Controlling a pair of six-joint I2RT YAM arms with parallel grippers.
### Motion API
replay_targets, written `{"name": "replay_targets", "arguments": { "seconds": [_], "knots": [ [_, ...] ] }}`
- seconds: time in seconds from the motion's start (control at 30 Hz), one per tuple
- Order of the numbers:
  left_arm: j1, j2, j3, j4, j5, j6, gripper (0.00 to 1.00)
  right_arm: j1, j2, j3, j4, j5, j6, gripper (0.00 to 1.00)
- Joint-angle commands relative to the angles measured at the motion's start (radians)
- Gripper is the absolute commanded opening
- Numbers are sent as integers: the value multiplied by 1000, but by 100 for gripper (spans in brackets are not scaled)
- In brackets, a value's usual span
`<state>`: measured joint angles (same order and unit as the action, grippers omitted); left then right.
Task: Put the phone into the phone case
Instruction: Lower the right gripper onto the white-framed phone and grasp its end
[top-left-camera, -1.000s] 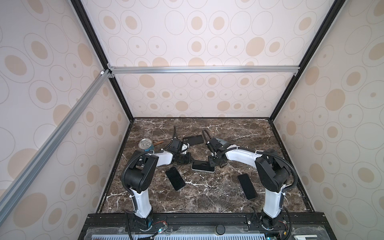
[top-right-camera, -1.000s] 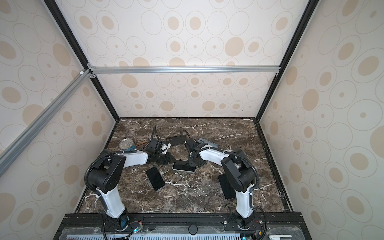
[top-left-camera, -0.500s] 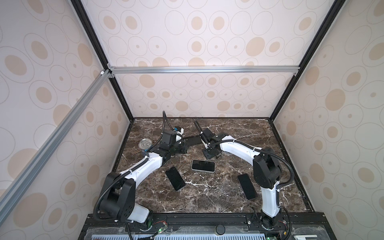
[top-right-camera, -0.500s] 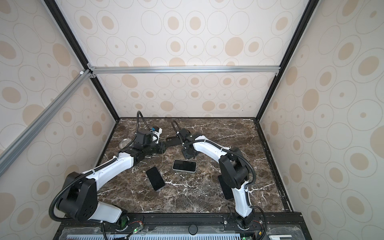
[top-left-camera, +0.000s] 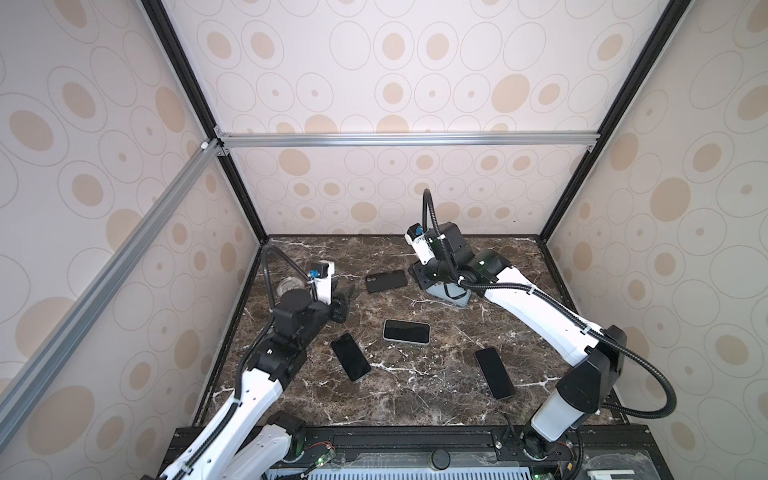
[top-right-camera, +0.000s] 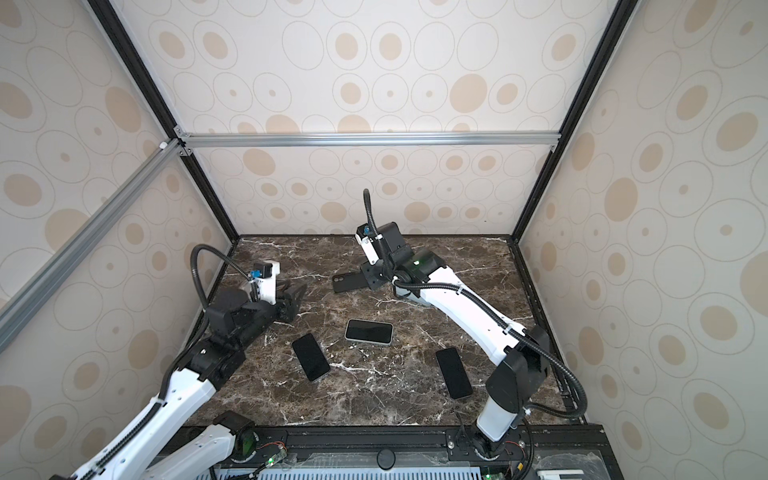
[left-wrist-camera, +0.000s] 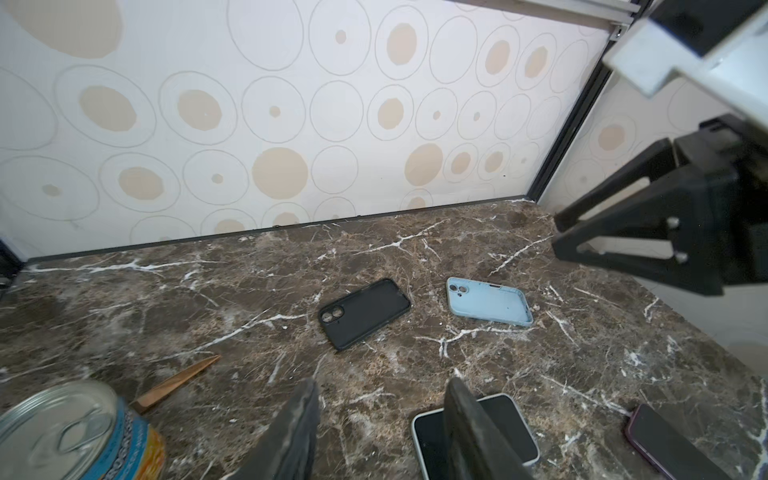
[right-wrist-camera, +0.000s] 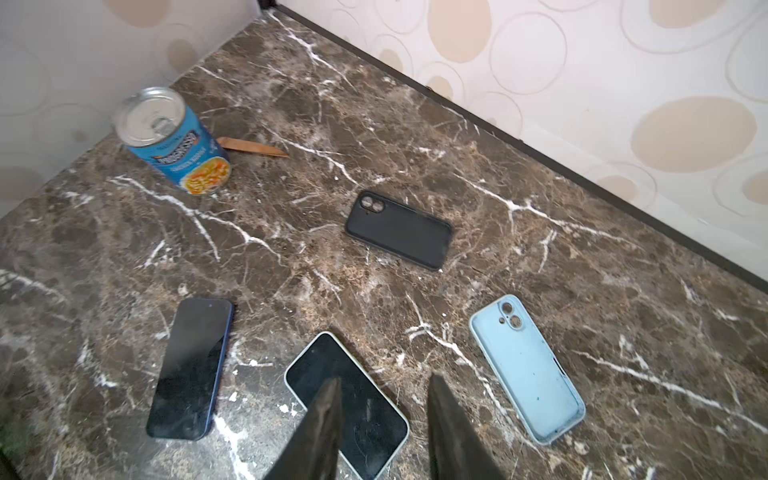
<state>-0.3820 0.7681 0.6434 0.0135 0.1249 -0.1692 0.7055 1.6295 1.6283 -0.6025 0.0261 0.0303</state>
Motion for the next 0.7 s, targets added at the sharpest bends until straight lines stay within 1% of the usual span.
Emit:
{"name": "replay_targets", "arguments": {
  "seconds": [0.0, 0.07, 0.13, 0.17, 0.23, 0.33, 0.4, 0.5, 0.57, 0.67],
  "knots": [
    [3, -97, -91, 86, 18, 132, 53, 7, -76, -122, 146, -101, -47, 46],
    [3, -141, -141, 110, 36, 146, 55, 7, -123, -198, 224, -146, -49, 55],
    [3, -158, -168, 101, 29, 144, 57, 7, -158, -257, 298, -179, -34, 64],
    [4, -160, -176, 89, 23, 146, 59, 7, -171, -278, 320, -199, -35, 67],
    [2, -158, -190, 67, -3, 144, 61, 7, -184, -306, 330, -226, -69, 67],
    [2, -155, -194, 32, -20, 161, 65, 7, -191, -363, 347, -195, -100, 66],
    [2, -159, -198, 28, -32, 169, 68, 5, -192, -395, 347, -209, -166, 65],
    [3, -174, -213, 32, -43, 183, 76, 5, -177, -396, 287, -226, -260, 72],
    [3, -186, -222, 37, -50, 183, 81, 4, -160, -398, 263, -262, -319, 73],
    [2, -197, -235, 48, -49, 182, 90, 4, -124, -411, 205, -384, -483, 75]
  ]
}}
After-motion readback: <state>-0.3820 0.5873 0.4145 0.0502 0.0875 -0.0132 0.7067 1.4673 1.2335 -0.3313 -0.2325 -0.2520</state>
